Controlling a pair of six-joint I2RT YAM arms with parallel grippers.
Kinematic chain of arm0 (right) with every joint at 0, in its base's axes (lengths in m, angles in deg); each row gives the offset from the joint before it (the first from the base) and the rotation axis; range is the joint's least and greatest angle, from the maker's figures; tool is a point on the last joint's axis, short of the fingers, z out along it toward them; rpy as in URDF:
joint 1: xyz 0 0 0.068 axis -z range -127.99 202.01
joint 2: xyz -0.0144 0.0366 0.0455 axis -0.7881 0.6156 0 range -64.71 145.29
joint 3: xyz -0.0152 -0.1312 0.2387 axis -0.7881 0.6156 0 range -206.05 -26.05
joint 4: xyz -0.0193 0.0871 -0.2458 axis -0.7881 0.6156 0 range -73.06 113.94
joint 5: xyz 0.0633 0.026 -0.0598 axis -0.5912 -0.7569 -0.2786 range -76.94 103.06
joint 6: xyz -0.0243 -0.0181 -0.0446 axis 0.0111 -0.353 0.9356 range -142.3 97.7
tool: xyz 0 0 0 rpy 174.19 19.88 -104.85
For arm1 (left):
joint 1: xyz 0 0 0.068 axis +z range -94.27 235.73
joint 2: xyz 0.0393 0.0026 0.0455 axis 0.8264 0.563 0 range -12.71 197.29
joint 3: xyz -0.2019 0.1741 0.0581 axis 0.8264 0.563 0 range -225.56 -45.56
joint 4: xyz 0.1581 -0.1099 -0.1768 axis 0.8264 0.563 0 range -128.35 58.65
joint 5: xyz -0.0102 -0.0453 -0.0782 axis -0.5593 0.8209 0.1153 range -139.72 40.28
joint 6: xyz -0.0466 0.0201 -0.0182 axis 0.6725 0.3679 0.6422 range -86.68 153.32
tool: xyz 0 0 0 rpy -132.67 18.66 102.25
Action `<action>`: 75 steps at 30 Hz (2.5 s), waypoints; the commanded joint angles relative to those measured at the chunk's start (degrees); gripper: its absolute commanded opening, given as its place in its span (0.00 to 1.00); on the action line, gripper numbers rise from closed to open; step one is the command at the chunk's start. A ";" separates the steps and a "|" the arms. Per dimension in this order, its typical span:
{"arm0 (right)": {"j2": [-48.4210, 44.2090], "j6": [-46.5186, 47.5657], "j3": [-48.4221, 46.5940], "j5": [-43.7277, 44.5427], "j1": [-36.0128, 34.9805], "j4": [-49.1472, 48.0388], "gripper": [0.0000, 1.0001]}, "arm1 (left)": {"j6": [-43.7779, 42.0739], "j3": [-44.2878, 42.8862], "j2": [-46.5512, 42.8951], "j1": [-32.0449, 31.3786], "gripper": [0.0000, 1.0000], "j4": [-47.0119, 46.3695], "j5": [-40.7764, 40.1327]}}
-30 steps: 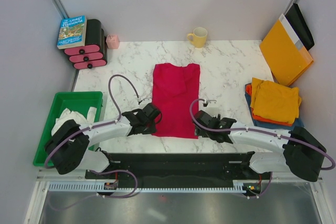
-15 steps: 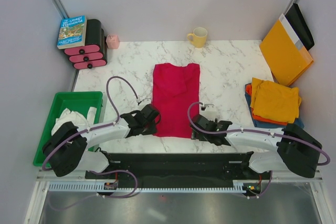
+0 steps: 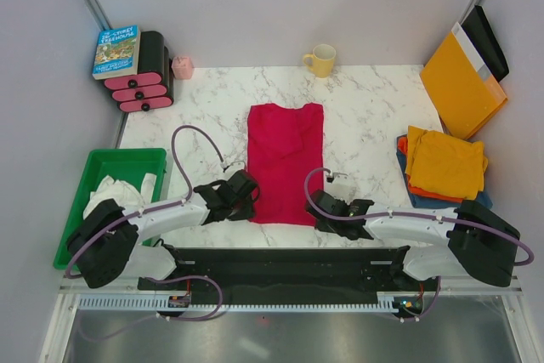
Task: Fold and stack the t-shirts
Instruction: Grab one side of the 2/3 rectangular tshirt with both arms
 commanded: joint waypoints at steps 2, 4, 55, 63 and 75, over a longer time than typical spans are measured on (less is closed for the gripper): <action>1.85 -1.93 1.58 -1.67 -0.77 4.06 0.04 | 1.48 1.59 -0.99 -1.34 0.47 7.21 0.26; 2.12 -1.84 1.40 -1.66 -0.77 4.23 0.04 | 1.57 1.24 -3.00 -1.52 0.52 7.57 -0.36; 4.84 0.01 -1.15 -1.66 -0.86 4.85 0.05 | 3.32 1.59 -3.20 -2.48 0.40 5.45 2.36; 2.82 -0.26 -0.01 -1.40 -0.94 5.02 0.05 | 3.15 1.33 -0.82 -2.48 0.41 5.63 1.13; 2.65 1.32 -1.06 -0.87 -1.03 5.73 0.06 | 0.78 -2.10 -0.66 -2.48 0.49 5.90 -0.89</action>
